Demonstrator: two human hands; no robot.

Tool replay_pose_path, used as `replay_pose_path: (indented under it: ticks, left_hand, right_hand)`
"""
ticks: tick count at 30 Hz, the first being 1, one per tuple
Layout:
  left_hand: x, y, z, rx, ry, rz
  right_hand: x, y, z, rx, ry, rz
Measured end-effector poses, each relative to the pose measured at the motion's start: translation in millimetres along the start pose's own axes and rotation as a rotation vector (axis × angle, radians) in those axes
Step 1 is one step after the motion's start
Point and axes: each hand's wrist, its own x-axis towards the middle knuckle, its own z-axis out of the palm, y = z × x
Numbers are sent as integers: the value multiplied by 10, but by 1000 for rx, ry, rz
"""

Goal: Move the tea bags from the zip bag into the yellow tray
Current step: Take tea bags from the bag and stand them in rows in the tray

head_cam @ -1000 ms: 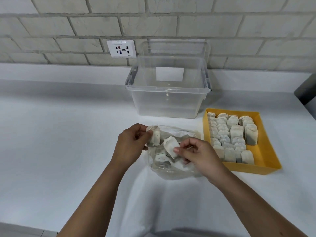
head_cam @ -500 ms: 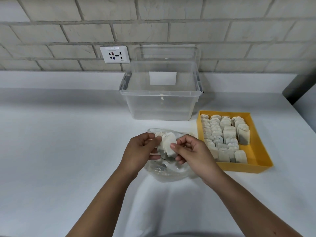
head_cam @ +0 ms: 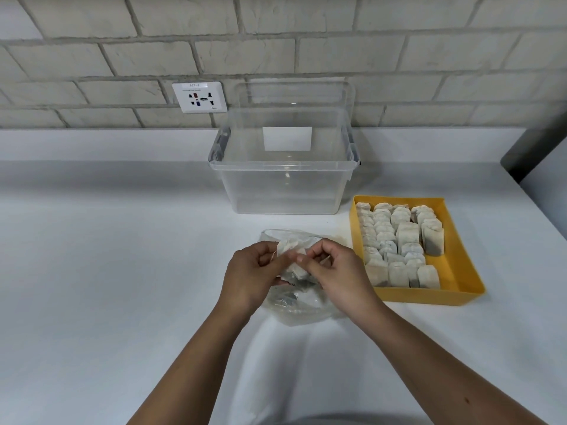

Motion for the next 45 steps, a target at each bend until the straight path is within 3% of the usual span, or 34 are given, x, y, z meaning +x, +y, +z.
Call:
replay_pose_path:
  ticks: [5, 13, 22, 26, 30, 32, 37, 45]
  left_hand:
    - [112, -15, -219, 206, 223, 107]
    - [153, -60, -310, 279, 224, 91]
    - [132, -114, -329, 245, 225, 73]
    - [142, -83, -351, 189, 236, 65]
    - [148, -75, -274, 117, 166, 33]
    - [144, -79, -206, 92, 119, 15]
    - [143, -109, -131, -46, 57, -46]
    - [31, -23, -99, -2, 72, 6]
  right_hand:
    - [102, 75, -22, -63, -29, -2]
    - [310, 274, 275, -712, -347, -168]
    - [320, 228, 311, -1081, -304, -380]
    - [167, -116, -12, -797, -311, -241]
    - [81, -341, -201, -50, -485, 167]
    - [68, -334, -182, 158, -470, 252]
    - [80, -248, -104, 215, -283, 279]
    - [97, -172, 30, 222, -230, 262]
